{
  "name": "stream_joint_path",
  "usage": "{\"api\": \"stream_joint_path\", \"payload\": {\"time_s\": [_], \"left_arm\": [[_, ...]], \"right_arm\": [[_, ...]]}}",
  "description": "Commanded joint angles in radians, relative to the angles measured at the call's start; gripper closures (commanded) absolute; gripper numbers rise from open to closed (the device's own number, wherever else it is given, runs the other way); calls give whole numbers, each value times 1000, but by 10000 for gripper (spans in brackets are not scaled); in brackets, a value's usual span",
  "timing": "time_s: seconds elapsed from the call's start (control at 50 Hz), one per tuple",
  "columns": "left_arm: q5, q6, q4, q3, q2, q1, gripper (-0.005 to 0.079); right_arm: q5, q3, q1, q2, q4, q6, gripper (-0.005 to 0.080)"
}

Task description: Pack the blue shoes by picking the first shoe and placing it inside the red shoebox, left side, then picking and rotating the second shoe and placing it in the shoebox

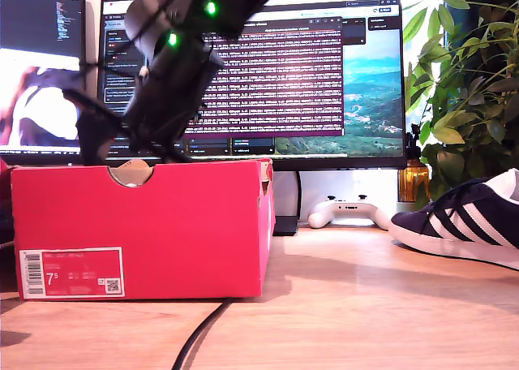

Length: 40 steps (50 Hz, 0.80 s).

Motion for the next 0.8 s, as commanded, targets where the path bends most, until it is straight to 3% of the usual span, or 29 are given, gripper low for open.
{"api": "stream_joint_path", "payload": {"time_s": [0.0,0.2,0.44,0.56,0.66,0.78], "left_arm": [[0,6,5,-30,5,-2,764],[0,6,8,-30,5,-2,763],[0,6,-8,-30,5,-2,764],[0,6,-31,-30,5,-2,764],[0,6,-51,-30,5,-2,764],[0,6,-81,-30,5,-2,764]], "right_arm": [[-10,62,8,14,-39,-12,343],[-39,220,-29,14,-297,-55,343],[-185,379,-89,13,-571,-139,343],[-164,426,-123,2,-686,-140,343],[-91,446,-148,-14,-769,-141,342],[-30,448,-180,-45,-783,-132,342]]}}
